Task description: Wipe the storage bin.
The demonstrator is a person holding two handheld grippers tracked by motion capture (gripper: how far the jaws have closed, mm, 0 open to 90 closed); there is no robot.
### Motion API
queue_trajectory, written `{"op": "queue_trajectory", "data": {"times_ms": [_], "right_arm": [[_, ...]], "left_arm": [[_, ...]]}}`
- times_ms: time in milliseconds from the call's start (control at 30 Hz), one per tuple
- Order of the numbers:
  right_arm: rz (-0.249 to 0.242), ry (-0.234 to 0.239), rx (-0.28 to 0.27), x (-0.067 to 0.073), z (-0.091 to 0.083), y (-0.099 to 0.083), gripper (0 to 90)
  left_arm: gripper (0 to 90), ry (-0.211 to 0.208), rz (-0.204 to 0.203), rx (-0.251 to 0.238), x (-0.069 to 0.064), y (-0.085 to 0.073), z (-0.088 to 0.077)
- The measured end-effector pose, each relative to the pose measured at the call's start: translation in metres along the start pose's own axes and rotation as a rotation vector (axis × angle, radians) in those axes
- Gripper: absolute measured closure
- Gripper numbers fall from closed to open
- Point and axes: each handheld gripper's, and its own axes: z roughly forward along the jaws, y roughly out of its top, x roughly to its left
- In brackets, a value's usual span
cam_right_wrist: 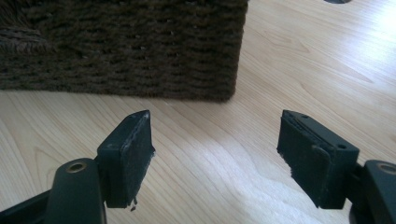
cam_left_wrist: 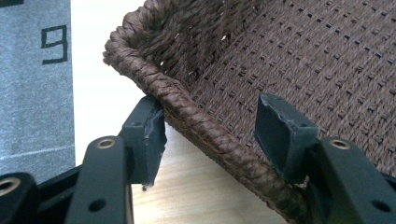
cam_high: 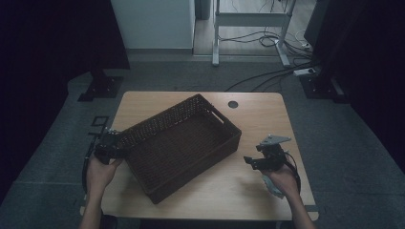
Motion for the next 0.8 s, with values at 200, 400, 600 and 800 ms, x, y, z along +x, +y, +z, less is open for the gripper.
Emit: {"op": "queue_trajectory", "data": {"times_ms": [200,400,600,800], "right_arm": [[-0.019,0.019,0.001,0.003,0.008,0.005,24.9],[-0.03,0.039,0.003,0.006,0.015,0.011,24.6],[-0.049,0.05,0.009,0.009,0.024,0.017,24.5],[-0.077,0.065,0.011,0.013,0.029,0.02,24.6]], "left_arm": [[46.9,0.026,0.035,-0.001,-0.001,0.008,0.006],[49.7,0.009,0.044,-0.008,0.001,0.018,0.013],[52.1,-0.011,0.058,-0.005,0.001,0.03,0.02],[42.0,-0.059,0.036,-0.027,0.003,0.027,0.017]]}}
